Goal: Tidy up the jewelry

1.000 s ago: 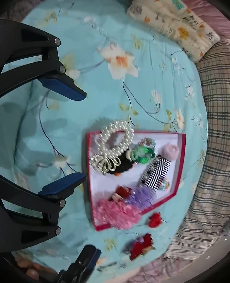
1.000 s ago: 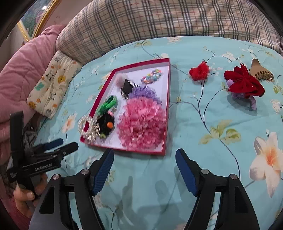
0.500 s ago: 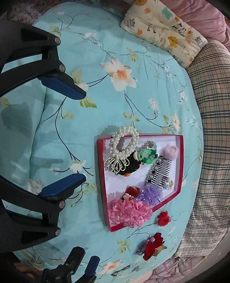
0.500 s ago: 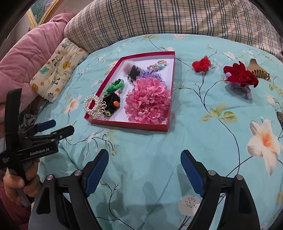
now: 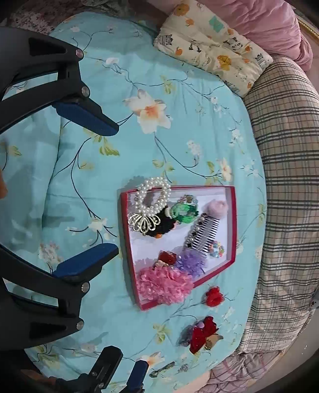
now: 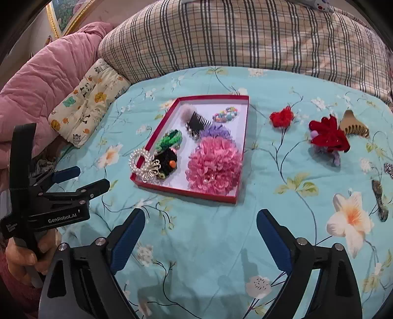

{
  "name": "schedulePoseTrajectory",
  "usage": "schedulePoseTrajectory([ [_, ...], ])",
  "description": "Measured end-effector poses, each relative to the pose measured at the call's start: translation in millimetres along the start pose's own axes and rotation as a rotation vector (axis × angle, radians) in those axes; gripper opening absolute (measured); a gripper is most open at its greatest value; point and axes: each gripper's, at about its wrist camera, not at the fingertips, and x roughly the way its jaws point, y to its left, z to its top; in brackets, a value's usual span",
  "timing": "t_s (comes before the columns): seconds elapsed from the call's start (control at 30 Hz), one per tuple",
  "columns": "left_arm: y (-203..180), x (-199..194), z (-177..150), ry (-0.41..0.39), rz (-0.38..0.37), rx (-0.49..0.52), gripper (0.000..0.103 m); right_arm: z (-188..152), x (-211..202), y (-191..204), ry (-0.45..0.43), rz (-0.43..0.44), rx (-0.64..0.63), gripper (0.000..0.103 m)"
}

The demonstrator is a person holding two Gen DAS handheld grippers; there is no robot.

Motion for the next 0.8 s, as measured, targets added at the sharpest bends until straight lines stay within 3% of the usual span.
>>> schedulePoseTrajectory([
  [0.23,-0.6,-5.3,5.3,-0.025,-0.003,-0.004,0.093,7.6,-1.9,0.4,-0.014,-0.022,-0.013,0.099],
  [0.8,-9.2,30.9,3.3,-0.001,0.006,-0.003,0.093,1.1,49.3,-12.9,0.032,-0.027,0.011,0.099],
])
